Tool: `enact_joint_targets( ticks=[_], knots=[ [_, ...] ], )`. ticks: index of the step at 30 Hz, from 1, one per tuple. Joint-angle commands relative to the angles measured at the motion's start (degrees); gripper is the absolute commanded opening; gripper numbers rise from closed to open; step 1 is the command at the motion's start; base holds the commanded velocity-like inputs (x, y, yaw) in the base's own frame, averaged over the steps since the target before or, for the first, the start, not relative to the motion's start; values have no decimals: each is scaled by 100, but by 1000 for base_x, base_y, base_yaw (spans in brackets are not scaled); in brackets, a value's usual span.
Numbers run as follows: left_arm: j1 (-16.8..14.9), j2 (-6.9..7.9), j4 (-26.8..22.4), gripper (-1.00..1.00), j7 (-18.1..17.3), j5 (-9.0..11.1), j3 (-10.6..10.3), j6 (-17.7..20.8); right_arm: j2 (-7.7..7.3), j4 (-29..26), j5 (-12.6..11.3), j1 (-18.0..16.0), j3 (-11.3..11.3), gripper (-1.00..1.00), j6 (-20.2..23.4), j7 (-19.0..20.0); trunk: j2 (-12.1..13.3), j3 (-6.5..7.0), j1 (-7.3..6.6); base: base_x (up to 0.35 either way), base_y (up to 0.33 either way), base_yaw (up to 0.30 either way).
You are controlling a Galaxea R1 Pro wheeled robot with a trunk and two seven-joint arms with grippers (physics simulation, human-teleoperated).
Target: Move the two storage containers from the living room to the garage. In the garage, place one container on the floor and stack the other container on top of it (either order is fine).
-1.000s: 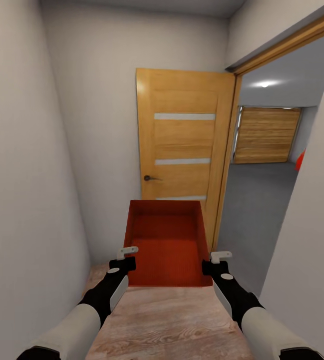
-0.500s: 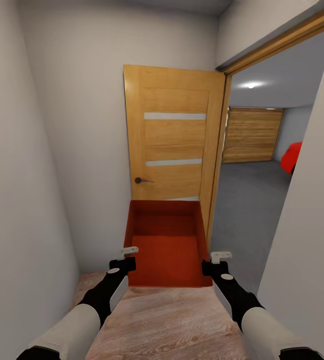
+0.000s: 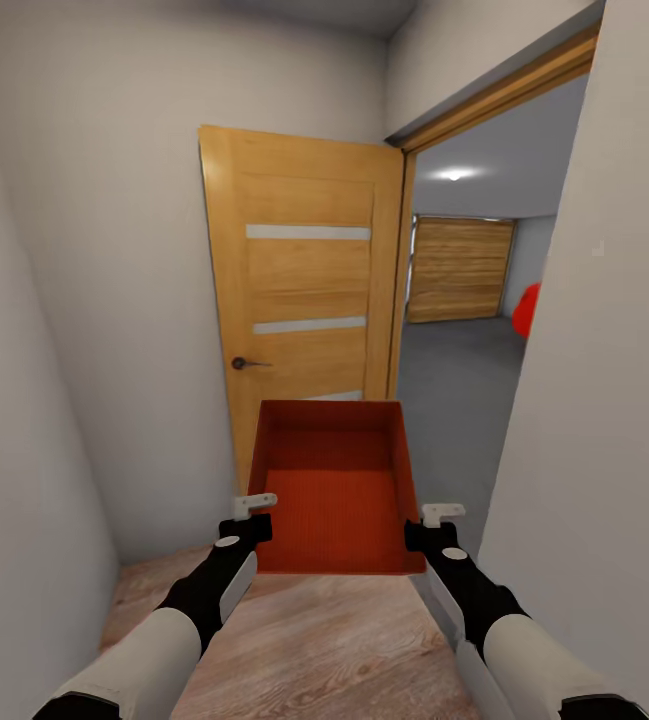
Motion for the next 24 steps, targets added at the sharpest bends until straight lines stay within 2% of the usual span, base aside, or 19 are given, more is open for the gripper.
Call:
enact_joint_targets(
  ticks=[1, 12, 24],
  knots=[
    [0, 168, -30, -100, 249, -66, 249, 39, -9, 6, 22, -4, -323, -100, 7, -57, -4, -1, 2, 0, 0, -250],
    [0, 168, -30, -100, 249, -64, 249, 38, -9, 9, 16, -4, -323, -100, 6, -57, -4, -1, 2, 0, 0, -244],
    [0, 168, -30, -100, 249, -69, 249, 38, -9, 9, 16, -4, -330, -100, 0, -57, -4, -1, 2, 0, 0, -33]
  ],
)
